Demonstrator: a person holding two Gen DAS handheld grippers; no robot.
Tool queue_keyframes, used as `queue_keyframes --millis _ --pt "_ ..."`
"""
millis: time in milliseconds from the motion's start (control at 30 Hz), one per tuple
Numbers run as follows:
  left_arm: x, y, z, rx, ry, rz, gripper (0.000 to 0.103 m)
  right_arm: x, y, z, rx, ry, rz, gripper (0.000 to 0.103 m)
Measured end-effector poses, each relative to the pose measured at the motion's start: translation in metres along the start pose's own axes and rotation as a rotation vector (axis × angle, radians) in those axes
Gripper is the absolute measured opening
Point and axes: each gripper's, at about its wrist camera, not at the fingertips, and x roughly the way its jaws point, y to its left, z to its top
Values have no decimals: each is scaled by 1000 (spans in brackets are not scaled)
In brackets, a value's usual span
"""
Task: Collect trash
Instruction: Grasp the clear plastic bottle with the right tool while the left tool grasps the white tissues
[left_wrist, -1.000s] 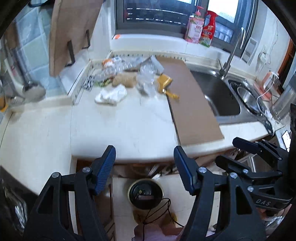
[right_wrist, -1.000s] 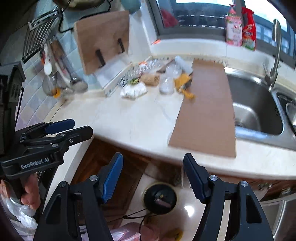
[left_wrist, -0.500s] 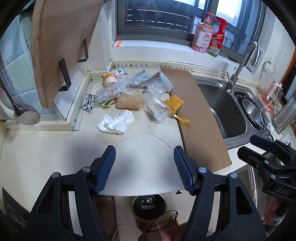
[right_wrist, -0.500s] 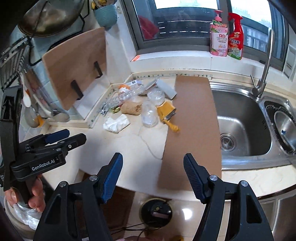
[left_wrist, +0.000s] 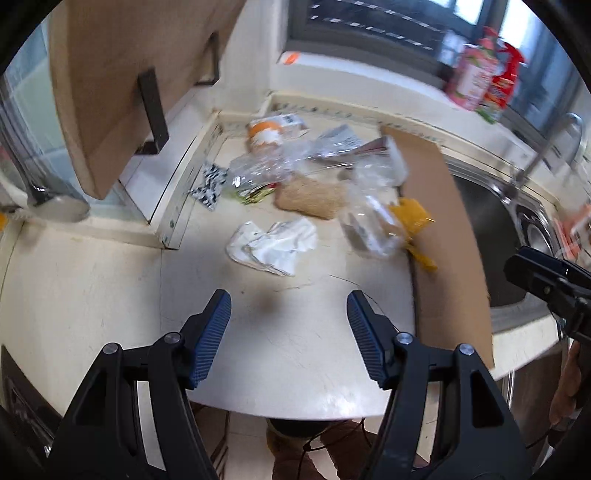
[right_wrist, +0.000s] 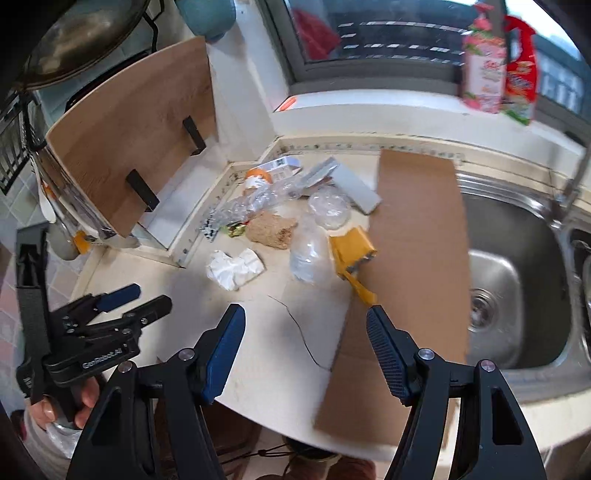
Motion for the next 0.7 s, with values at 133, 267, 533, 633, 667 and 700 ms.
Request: queue_keyframes --millis 133,267,533,633,667,700 --pt "33 15 15 -85 36 39 63 39 -9 27 -16 46 49 69" --pt "66 24 24 -165 93 23 63 90 -20 56 -16 112 91 69" --pt "120 25 33 -254 165 0 63 191 -30 85 2 254 144 69" --pt "134 27 38 -283 183 1 63 215 -31 86 -1 292 155 69" --pt "139 28 40 -290 188 2 63 219 -32 86 -3 300 155 69" --pt "144 29 40 -298 193 3 63 229 -32 87 -7 315 161 69"
